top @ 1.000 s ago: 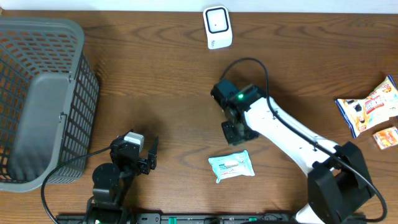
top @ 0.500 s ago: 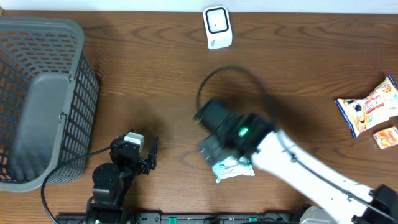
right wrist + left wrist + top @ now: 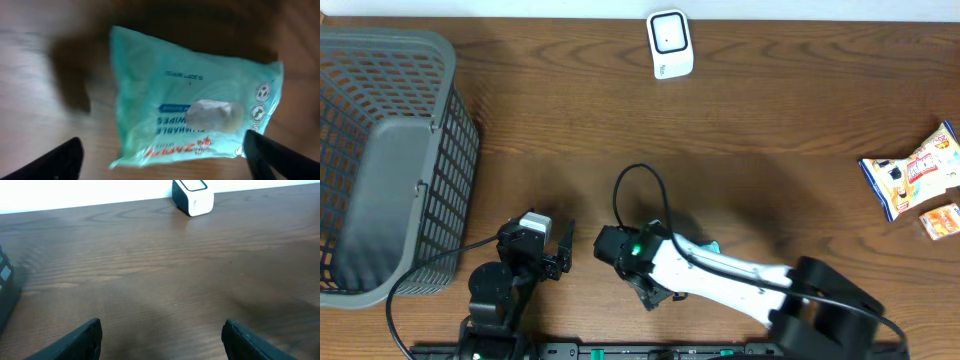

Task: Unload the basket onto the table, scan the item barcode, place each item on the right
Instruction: 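Lift the green pack with the right gripper and rotate it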

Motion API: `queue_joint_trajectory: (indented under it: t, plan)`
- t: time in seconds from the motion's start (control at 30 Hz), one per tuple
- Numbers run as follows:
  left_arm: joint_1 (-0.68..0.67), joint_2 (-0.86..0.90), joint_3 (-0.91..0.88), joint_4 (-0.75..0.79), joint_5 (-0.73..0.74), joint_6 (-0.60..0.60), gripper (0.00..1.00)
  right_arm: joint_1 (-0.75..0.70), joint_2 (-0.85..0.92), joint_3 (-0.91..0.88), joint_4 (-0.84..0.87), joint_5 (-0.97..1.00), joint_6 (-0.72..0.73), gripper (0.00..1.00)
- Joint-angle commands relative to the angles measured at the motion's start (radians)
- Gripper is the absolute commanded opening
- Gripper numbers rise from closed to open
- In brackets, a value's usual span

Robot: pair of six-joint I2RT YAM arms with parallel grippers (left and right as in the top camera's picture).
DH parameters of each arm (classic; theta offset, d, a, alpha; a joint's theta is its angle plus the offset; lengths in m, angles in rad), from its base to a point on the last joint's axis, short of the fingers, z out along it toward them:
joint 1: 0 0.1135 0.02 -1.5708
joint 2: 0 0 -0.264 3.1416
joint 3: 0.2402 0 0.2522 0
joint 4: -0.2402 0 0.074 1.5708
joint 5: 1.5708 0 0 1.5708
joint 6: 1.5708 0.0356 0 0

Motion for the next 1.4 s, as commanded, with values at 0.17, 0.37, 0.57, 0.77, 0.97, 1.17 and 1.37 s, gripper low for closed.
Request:
queue_joint_trajectory:
  t: [0.17,0.37,0.57,0.77,0.97,1.17,1.37]
  plan:
    - [0.004,-0.005,-0.018,-0.025,0.016,-0.015,0.77,0.023,0.159,0.002,-0.004,0.000,0.099,0.35]
    - [0.005,-0.005,-0.018,-0.025,0.016,-0.016,0.77,0.002,0.173,0.029,0.014,0.018,0.098,0.01]
    - [0.005,-0.005,-0.018,-0.025,0.016,-0.015,0.77,-0.059,0.064,0.154,-0.065,-0.045,-0.028,0.01]
    - [0.004,-0.005,-0.018,-0.025,0.016,-0.015,0.77,-0.178,-0.150,0.156,-0.003,-0.414,-0.271,0.01]
    - [0.004,-0.005,-0.018,-0.025,0.016,-0.015,0.77,-0.372,-0.201,0.131,0.103,-0.952,-0.669,0.01]
    - [0.004,-0.005,-0.018,-0.025,0.016,-0.016,0.77,-0.565,-0.196,0.025,0.142,-1.484,-1.209,0.01]
    - [0.005,-0.005,-0.018,-0.025,0.016,-0.015,0.77,-0.700,-0.196,-0.065,0.180,-1.698,-1.616,0.01]
